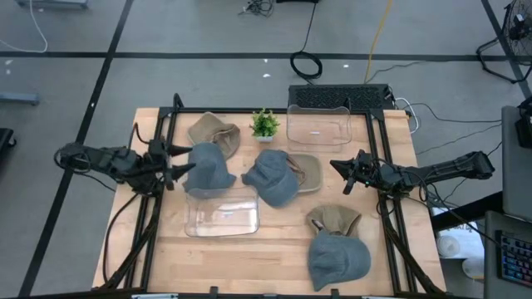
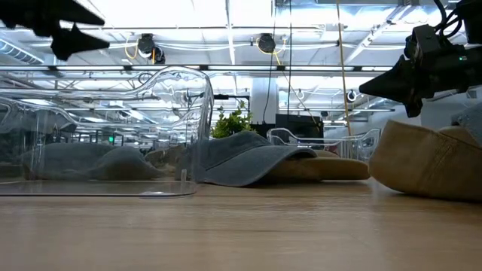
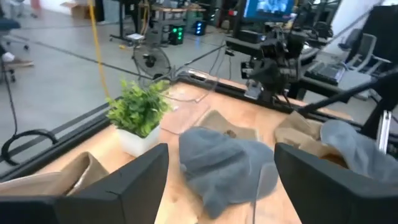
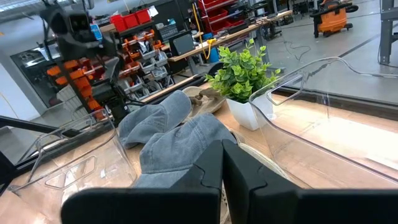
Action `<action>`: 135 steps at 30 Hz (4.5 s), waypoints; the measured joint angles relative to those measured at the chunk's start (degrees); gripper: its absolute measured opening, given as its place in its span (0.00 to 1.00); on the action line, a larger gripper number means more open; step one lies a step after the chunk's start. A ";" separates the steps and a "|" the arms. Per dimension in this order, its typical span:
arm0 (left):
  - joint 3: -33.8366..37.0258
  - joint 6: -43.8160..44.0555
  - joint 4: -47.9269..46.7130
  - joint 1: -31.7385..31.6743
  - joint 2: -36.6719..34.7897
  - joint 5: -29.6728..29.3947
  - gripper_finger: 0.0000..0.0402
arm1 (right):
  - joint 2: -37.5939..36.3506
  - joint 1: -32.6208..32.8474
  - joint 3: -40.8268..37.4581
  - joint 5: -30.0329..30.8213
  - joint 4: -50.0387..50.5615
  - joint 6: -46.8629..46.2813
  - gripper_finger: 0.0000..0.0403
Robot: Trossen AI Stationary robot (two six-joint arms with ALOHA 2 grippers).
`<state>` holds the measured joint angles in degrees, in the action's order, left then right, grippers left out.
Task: Pick & Place hat
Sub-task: Put the top left brown cap into the top transparent bin
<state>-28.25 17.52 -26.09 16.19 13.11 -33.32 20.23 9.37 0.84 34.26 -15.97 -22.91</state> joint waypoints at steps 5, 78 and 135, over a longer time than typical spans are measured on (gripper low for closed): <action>-9.45 -0.32 -2.50 -1.17 7.20 -2.85 0.77 | -0.02 -0.01 0.00 0.00 0.00 0.02 0.00; -64.17 -80.97 -5.62 -55.47 67.80 -6.50 0.61 | -0.02 0.00 0.00 0.00 0.00 0.02 0.00; -64.15 -68.86 -36.45 -65.07 92.28 31.03 0.78 | 0.00 -0.01 0.00 0.00 0.01 0.02 0.00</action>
<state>-92.40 -51.34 -62.54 -48.88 105.38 -2.29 20.23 9.35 0.84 34.26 -15.95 -22.90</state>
